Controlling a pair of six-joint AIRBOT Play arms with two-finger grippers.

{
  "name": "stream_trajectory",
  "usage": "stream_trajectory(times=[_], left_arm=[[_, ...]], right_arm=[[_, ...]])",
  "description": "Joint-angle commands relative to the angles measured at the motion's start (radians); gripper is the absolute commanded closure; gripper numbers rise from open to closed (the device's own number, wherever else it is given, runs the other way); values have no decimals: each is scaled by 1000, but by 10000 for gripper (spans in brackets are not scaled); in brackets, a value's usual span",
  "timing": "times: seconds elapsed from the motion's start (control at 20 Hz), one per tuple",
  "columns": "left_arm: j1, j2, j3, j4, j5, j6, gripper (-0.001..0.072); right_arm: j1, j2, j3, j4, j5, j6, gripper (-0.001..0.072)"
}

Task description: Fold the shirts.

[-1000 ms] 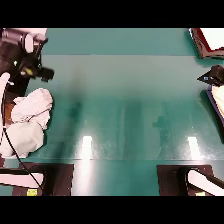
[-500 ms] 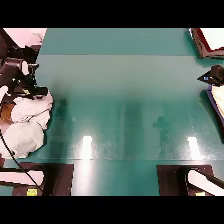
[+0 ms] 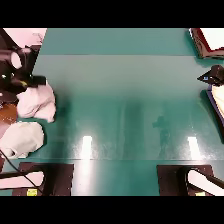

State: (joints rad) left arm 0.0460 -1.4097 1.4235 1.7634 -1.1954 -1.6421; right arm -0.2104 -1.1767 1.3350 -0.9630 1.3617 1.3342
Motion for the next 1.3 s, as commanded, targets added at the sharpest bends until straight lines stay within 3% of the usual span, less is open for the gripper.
stream_trajectory(times=[0.0,0.15,0.35,0.45,0.6,1.15,1.2,1.25], left_arm=[[-80,134,131,-19,29,64,685],[-194,228,284,-119,-43,163,684],[-365,265,508,-510,-59,301,685],[-455,265,587,-635,-18,359,684],[-534,265,625,-641,39,378,684],[-539,-40,456,-622,-64,385,681],[-537,-72,433,-608,-46,380,638],[-531,-95,426,-594,-36,359,380]], right_arm=[[1,0,0,4,0,0,695],[1,0,0,5,-2,0,695],[0,0,34,98,-35,0,695],[4,0,102,107,-49,0,695],[4,0,222,106,-51,0,695],[4,0,373,104,-44,0,695],[4,0,373,104,-41,0,695],[4,0,373,103,-41,0,695]])
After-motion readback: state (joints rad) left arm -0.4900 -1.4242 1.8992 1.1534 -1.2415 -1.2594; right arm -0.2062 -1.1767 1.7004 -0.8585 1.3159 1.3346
